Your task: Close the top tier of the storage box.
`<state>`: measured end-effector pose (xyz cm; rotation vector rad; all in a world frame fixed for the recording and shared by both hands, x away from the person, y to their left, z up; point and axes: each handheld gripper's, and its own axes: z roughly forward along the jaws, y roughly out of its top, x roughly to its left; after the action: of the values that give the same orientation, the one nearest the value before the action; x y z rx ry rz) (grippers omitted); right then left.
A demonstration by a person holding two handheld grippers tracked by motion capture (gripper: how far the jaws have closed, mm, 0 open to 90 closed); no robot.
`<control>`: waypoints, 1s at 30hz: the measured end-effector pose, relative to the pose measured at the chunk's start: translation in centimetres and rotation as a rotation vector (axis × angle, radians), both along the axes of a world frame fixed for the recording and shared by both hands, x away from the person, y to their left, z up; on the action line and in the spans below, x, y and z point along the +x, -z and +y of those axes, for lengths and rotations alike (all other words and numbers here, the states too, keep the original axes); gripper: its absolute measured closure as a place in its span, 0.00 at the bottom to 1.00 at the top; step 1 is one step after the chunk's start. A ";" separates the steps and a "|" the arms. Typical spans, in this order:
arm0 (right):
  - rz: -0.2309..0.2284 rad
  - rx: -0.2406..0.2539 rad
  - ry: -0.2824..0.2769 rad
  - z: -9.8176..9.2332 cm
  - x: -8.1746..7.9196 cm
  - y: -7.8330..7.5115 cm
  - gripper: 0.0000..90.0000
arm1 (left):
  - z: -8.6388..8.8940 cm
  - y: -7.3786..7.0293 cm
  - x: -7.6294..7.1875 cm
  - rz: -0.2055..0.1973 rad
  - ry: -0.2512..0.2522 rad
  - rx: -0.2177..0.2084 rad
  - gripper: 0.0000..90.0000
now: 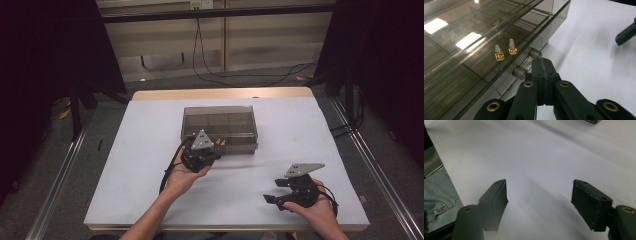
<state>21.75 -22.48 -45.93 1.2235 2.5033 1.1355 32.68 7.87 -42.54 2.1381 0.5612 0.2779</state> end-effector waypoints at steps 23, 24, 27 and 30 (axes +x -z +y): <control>-0.011 -0.006 0.007 0.2 -0.1 -0.3 0.31 | -0.3 0.8 1.2 0.015 -0.041 -0.002 0.98; -0.014 -0.004 0.009 0.1 0.0 -0.3 0.31 | -0.3 0.9 1.2 0.013 -0.045 -0.002 0.98; -0.011 -0.003 0.014 0.0 0.0 -0.4 0.31 | -0.4 0.8 1.3 0.004 -0.055 0.004 0.98; -0.011 -0.002 0.018 -0.1 0.0 -0.4 0.31 | -0.4 0.9 1.5 0.006 -0.052 -0.002 0.98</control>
<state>21.79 -22.54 -45.58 1.2335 2.4796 1.1321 34.22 7.44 -43.41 2.1254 0.6205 0.3001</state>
